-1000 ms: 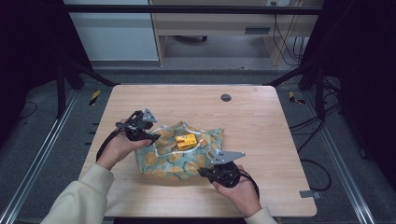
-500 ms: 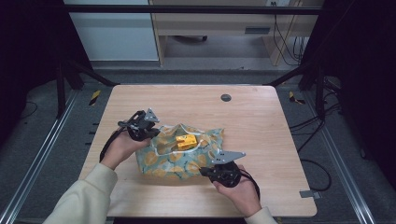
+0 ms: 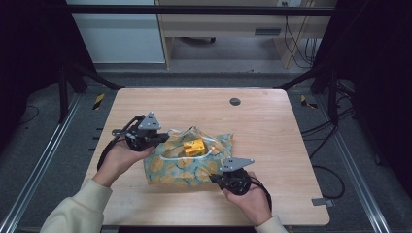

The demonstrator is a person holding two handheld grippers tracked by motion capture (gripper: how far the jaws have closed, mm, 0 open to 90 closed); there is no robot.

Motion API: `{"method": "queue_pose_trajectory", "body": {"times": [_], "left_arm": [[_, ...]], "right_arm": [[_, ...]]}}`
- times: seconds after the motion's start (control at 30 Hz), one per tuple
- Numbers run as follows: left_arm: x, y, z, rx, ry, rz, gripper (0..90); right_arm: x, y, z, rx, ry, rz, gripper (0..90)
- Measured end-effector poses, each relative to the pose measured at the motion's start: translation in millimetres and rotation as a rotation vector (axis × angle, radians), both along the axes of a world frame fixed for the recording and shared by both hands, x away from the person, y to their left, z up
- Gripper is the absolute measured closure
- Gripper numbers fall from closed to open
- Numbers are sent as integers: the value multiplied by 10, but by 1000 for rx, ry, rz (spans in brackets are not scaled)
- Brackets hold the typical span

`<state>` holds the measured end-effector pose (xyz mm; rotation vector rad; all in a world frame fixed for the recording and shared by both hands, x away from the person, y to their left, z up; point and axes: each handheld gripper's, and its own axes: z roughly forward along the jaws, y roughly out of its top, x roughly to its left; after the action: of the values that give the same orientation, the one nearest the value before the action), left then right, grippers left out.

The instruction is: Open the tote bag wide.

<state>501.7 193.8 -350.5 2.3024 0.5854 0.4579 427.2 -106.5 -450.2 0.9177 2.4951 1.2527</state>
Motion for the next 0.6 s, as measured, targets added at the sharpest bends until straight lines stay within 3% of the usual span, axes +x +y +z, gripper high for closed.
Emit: {"method": "queue_pose_trajectory", "body": {"times": [0.03, 0.23, 0.47, 0.6], "left_arm": [[-101, 14, 19, -25, 7, -25, 889], [-331, 49, -39, -69, 33, -82, 890], [-553, 103, -181, -74, 64, -127, 891], [-617, 150, -313, -43, 99, -135, 891]], "right_arm": [[2, 0, -13, -16, 5, -9, 892], [14, -1, -46, -44, 14, -26, 887], [27, -13, -68, -64, 20, -37, 887], [27, -6, -87, -77, 29, -45, 887]]}}
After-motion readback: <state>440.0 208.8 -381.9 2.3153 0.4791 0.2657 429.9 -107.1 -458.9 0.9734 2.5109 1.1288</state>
